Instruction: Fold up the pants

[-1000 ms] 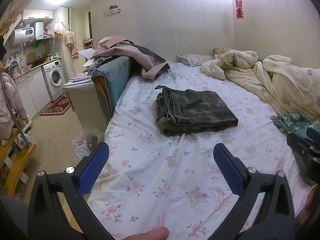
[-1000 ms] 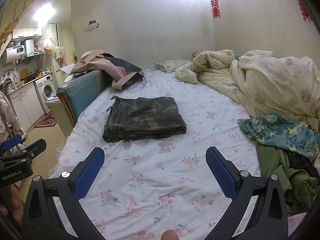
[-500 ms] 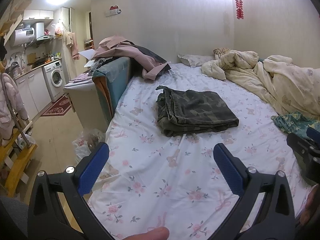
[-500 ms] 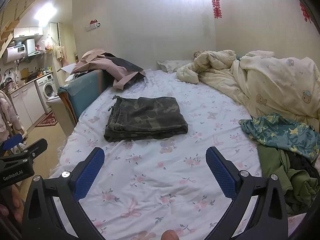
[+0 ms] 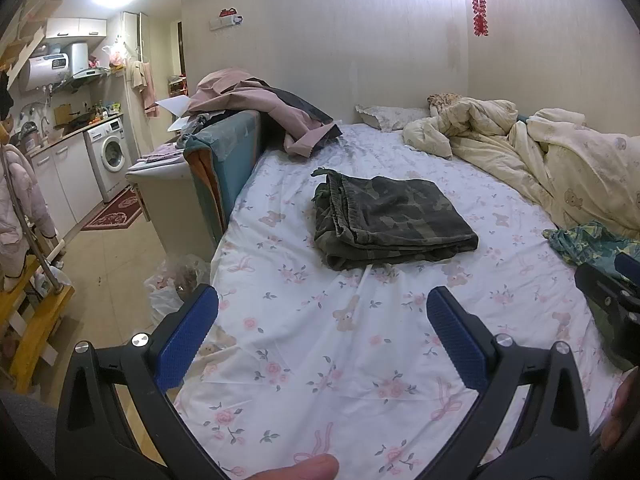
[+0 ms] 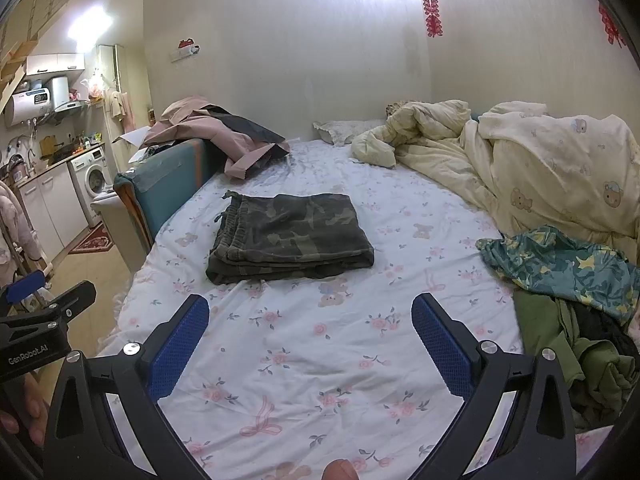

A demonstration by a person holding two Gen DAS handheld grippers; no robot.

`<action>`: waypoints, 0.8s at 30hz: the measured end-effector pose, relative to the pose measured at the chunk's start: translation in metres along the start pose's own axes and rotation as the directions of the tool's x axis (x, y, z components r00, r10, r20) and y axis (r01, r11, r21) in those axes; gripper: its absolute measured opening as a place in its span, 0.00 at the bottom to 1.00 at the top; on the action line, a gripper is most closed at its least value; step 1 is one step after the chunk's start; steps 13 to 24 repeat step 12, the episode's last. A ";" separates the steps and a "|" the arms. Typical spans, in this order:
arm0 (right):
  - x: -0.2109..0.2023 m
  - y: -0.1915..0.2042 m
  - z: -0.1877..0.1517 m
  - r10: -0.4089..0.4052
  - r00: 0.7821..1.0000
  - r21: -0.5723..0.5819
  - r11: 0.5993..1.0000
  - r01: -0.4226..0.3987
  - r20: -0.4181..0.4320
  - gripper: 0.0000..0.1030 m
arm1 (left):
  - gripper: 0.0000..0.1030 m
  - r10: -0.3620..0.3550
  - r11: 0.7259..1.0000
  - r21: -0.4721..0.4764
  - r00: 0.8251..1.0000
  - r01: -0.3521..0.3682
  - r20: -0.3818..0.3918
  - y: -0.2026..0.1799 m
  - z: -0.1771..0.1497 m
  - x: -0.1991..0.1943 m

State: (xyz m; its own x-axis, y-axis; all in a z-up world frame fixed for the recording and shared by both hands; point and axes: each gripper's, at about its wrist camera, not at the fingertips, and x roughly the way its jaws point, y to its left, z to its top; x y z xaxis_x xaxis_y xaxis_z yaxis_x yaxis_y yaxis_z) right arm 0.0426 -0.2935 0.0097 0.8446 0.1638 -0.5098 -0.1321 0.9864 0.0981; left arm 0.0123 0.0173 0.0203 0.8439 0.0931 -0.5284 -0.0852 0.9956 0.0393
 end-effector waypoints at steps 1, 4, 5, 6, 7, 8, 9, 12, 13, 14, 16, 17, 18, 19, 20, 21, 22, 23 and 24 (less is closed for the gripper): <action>0.000 -0.001 0.000 0.000 1.000 0.002 1.000 0.000 0.000 1.00 | 1.00 0.001 1.000 0.003 1.000 -0.001 -0.002 -0.001 0.000 0.000; 0.000 -0.001 0.001 -0.002 1.000 0.000 1.000 0.002 0.002 1.00 | 1.00 0.002 1.000 0.003 1.000 -0.002 -0.005 0.000 0.000 0.001; -0.001 -0.001 0.001 -0.002 1.000 0.000 1.000 0.002 0.002 1.00 | 1.00 0.001 1.000 0.003 1.000 -0.001 -0.007 0.000 0.000 0.001; -0.001 -0.001 0.001 -0.001 1.000 0.001 1.000 0.001 0.001 1.00 | 1.00 0.001 1.000 0.004 1.000 -0.001 -0.008 0.001 0.000 0.001; -0.001 -0.001 0.001 -0.001 1.000 0.002 1.000 0.001 0.001 1.00 | 1.00 0.003 1.000 0.004 1.000 -0.003 -0.008 0.002 0.000 0.001; -0.001 -0.001 0.001 -0.002 1.000 0.001 1.000 0.002 0.001 1.00 | 1.00 0.002 1.000 0.004 1.000 -0.002 -0.007 0.002 -0.001 0.001; -0.001 -0.001 0.001 -0.001 1.000 0.000 1.000 0.001 0.002 1.00 | 1.00 -0.001 1.000 0.004 1.000 0.001 -0.008 0.002 -0.001 0.001; -0.001 -0.001 0.001 -0.001 1.000 0.000 1.000 0.001 0.001 1.00 | 1.00 0.001 1.000 0.005 1.000 -0.001 -0.006 0.003 -0.001 0.000; -0.001 -0.001 0.001 -0.001 1.000 0.000 1.000 0.001 0.001 1.00 | 1.00 0.001 1.000 0.005 1.000 -0.001 -0.006 0.003 -0.001 0.000; -0.001 -0.001 0.001 -0.001 1.000 0.000 1.000 0.001 0.001 1.00 | 1.00 0.001 1.000 0.005 1.000 -0.001 -0.006 0.003 -0.001 0.000; -0.001 -0.001 0.001 -0.001 1.000 0.000 1.000 0.001 0.001 1.00 | 1.00 0.001 1.000 0.005 1.000 -0.001 -0.006 0.003 -0.001 0.000; -0.001 -0.001 0.001 -0.001 1.000 0.000 1.000 0.001 0.001 1.00 | 1.00 0.001 1.000 0.005 1.000 -0.001 -0.006 0.003 -0.001 0.000; -0.001 -0.001 0.001 -0.001 1.000 0.000 1.000 0.001 0.001 1.00 | 1.00 0.001 1.000 0.005 1.000 -0.001 -0.006 0.003 -0.001 0.000; -0.001 -0.001 0.001 -0.001 1.000 0.000 1.000 0.001 0.001 1.00 | 1.00 0.001 1.000 0.005 1.000 -0.001 -0.006 0.003 -0.001 0.000; -0.001 -0.001 0.001 -0.001 1.000 0.000 1.000 0.001 0.001 1.00 | 1.00 0.001 1.000 0.005 1.000 -0.001 -0.006 0.003 -0.001 0.000; -0.001 -0.001 0.001 -0.001 1.000 0.000 1.000 0.001 0.001 1.00 | 1.00 0.001 1.000 0.005 1.000 -0.001 -0.006 0.003 -0.001 0.000; -0.001 -0.001 0.001 -0.001 1.000 0.000 1.000 0.001 0.001 1.00 | 1.00 0.001 1.000 0.005 1.000 -0.001 -0.006 0.003 -0.001 0.000; -0.001 -0.001 0.001 -0.001 1.000 0.000 1.000 0.001 0.001 1.00 | 1.00 0.001 1.000 0.005 1.000 -0.001 -0.006 0.003 -0.001 0.000; -0.001 -0.001 0.001 -0.001 1.000 0.000 1.000 0.001 0.001 1.00 | 1.00 0.001 1.000 0.005 1.000 -0.001 -0.006 0.003 -0.001 0.000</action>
